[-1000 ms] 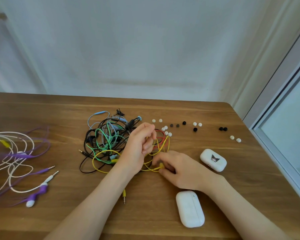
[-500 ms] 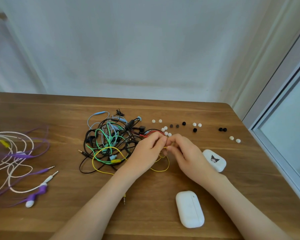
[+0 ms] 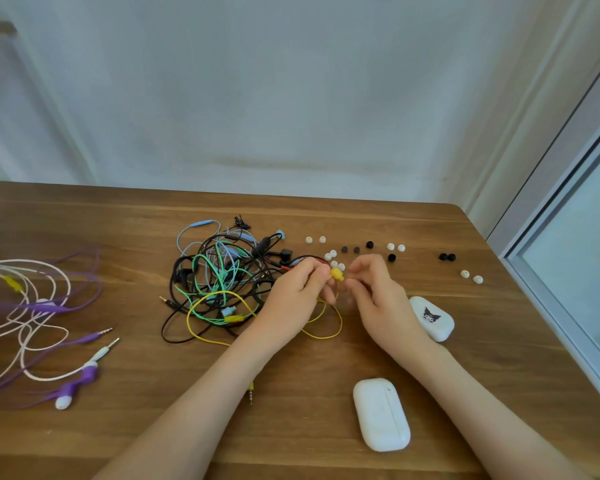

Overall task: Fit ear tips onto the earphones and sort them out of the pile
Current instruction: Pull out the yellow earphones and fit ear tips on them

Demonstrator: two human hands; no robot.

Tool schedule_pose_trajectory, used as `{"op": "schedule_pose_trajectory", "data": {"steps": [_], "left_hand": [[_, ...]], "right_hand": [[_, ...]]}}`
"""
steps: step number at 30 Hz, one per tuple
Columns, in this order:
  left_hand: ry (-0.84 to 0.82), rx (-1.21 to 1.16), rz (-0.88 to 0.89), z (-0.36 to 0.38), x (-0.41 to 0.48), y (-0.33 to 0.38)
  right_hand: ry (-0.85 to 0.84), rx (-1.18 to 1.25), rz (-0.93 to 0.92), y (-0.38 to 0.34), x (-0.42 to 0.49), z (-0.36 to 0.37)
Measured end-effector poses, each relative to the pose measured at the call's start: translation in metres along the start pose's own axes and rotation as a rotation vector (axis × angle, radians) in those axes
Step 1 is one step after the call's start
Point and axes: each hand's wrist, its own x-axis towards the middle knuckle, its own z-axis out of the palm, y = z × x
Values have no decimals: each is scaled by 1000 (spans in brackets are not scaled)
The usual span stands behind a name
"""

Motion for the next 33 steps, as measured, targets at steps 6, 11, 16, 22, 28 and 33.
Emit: {"op": "schedule_pose_trajectory", "data": {"steps": [6,11,16,22,28,33], "left_hand": [[-54,-2,-29,2,1,-1],[-50,64,-37,4,3,-3],[-44,49,-6,5,2,-6],[-41,48,26,4,0,-5],[-13,18,4,3,0,-5],[-25,-38,7,2,1,-4]], "right_hand": [[-39,59,18,-3,-1,3],[-23,1,-2,-1,0,4],[-39,-94,-10,0,0,5],[-5,-150,-69,3,3,6],[28,-163,-57,5,3,6],[-7,-119,18,4,4,7]]}}
